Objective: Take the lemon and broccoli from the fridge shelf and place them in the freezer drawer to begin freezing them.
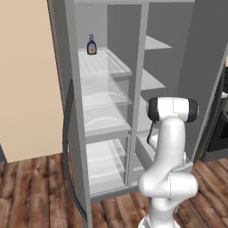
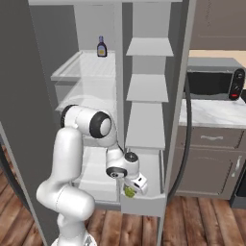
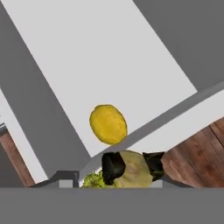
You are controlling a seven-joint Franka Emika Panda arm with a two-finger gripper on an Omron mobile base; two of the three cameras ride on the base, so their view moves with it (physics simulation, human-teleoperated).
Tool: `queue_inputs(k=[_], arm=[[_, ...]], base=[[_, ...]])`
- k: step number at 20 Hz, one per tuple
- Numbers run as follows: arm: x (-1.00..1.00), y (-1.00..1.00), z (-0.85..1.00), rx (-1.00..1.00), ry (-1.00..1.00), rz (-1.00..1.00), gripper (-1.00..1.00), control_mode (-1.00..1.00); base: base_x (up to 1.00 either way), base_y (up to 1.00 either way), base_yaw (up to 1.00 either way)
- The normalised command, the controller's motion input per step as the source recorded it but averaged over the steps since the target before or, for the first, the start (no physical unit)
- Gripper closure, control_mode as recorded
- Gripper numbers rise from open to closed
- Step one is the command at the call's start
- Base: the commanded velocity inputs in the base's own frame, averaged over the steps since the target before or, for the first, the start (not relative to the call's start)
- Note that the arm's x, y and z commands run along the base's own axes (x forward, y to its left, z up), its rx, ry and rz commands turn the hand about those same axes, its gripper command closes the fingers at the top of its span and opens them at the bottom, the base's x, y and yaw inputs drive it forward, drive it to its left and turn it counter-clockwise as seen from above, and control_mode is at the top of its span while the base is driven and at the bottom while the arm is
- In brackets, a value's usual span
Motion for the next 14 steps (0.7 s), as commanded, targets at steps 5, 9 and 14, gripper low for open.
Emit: queue_inputs(k=[5, 9, 14], arm=[[0.06, -0.04, 0.53, 0.01, -0.01, 0.00, 1.00, -1.00], [0.39, 0.00, 0.42, 0.00, 0.00, 0.00, 1.00, -1.00], [0.47, 0.00, 0.20, 0.00, 0.00, 0.00, 1.00, -1.00]], base=[[0.00, 0.00, 0.00], [0.00, 0.00, 0.00], [0.00, 0.00, 0.00]])
